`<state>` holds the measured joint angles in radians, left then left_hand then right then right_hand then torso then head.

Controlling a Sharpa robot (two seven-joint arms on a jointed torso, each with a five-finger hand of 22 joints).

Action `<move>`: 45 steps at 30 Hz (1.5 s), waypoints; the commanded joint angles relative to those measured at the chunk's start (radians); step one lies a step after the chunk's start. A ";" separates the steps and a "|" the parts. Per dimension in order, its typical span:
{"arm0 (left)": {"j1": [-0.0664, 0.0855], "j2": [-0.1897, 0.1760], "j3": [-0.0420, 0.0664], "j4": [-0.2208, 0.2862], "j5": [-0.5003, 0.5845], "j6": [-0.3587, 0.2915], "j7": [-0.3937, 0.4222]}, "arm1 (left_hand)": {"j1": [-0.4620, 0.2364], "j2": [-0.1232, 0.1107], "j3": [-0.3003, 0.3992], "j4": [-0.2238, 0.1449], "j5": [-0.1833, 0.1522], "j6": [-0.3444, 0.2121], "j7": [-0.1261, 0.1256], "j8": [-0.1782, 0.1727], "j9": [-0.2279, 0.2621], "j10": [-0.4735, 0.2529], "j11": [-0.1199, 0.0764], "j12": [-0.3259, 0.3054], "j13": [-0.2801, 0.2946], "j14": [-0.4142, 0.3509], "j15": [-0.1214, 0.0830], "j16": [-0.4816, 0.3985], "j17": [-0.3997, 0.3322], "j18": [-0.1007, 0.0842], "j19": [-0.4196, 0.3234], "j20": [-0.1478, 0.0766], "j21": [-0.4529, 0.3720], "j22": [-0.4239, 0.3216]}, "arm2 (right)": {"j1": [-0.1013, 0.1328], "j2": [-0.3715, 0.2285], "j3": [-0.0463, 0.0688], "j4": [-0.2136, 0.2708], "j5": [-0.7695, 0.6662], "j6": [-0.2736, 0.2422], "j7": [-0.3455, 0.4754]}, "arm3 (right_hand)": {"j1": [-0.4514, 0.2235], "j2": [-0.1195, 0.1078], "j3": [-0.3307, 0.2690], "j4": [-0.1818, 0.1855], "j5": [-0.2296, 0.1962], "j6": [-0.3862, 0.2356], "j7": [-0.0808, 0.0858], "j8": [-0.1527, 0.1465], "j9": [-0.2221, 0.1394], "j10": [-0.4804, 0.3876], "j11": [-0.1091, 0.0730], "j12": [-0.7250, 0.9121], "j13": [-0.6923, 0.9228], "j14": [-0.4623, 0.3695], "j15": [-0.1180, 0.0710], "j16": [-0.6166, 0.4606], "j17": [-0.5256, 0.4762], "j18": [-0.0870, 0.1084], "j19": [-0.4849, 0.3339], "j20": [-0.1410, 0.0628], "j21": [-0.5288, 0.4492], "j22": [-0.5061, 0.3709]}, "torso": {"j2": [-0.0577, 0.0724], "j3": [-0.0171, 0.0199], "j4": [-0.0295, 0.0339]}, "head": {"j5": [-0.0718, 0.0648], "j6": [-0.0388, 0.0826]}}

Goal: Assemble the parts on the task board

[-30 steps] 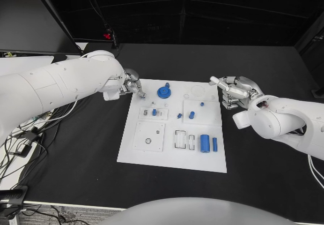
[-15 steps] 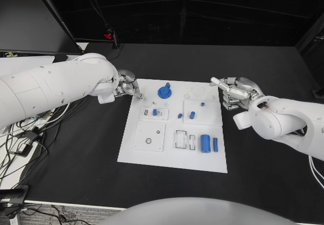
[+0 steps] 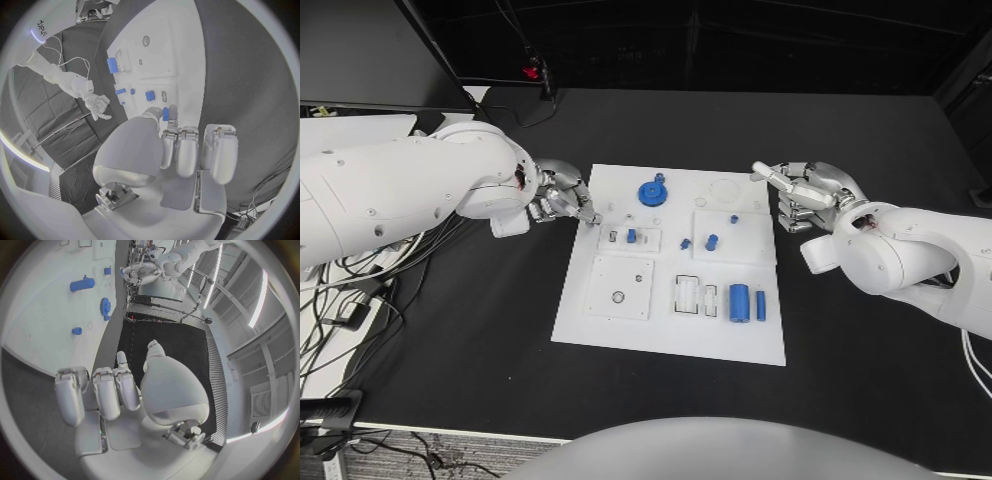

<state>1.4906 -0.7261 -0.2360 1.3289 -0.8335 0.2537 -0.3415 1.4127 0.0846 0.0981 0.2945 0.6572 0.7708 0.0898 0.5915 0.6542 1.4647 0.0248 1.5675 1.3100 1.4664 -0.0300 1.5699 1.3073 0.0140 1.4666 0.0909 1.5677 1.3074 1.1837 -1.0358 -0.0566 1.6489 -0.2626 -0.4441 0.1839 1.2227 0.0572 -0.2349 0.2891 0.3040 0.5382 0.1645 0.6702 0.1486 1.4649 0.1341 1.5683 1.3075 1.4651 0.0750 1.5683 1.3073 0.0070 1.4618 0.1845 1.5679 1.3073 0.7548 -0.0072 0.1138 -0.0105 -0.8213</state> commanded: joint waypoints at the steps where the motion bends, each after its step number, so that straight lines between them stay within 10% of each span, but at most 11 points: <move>1: 0.003 -0.005 0.000 0.029 0.036 0.024 -0.053 | 0.053 0.065 0.006 -0.001 0.007 0.015 -0.010 0.006 0.000 0.106 -0.004 0.003 0.261 0.104 -0.003 0.001 0.264 -0.014 0.104 -0.004 0.003 0.263 | 0.001 0.001 0.000 0.001 0.001 0.001 0.004 | 0.001 0.012 -0.006 0.001 0.006 -0.009 0.047 0.005 -0.001 0.106 0.005 0.003 0.263 0.106 0.005 0.002 0.264 -0.007 0.109 0.004 0.003 0.263 | 0.000 -0.0006 -0.0009 | 0.001 -0.002; 45: -0.008 0.106 0.000 -0.051 0.046 0.101 -0.178 | 0.044 0.059 0.030 -0.002 0.009 0.015 -0.008 -0.002 -0.006 0.106 -0.002 0.003 0.261 0.104 -0.001 0.001 0.264 -0.014 0.104 -0.004 0.003 0.263 | 0.001 0.007 0.000 0.001 0.001 0.005 0.003 | 0.001 0.013 -0.006 0.001 0.007 -0.009 0.047 0.006 -0.001 0.106 0.005 0.003 0.263 0.106 0.005 0.002 0.264 -0.007 0.109 0.004 0.003 0.263 | 0.000 0.0000 -0.0030 | -0.004 -0.020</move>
<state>1.4821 -0.6226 -0.2362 1.2799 -0.7925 0.3305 -0.5050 1.4089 0.0884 0.1176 0.2970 0.6637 0.7709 0.0899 0.5876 0.6495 1.4630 0.0264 1.5735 1.3099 1.4676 -0.0280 1.5699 1.3078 0.0139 1.4666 0.0909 1.5677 1.3073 1.1833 -1.0301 -0.0568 1.6481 -0.2626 -0.4438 0.1820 1.2266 0.0611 -0.2349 0.2891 0.3078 0.5382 0.1645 0.6701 0.1489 1.4649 0.1341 1.5682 1.3075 1.4651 0.0750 1.5683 1.3073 0.0071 1.4618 0.1845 1.5679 1.3073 0.7547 -0.0071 0.1110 -0.0140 -0.8400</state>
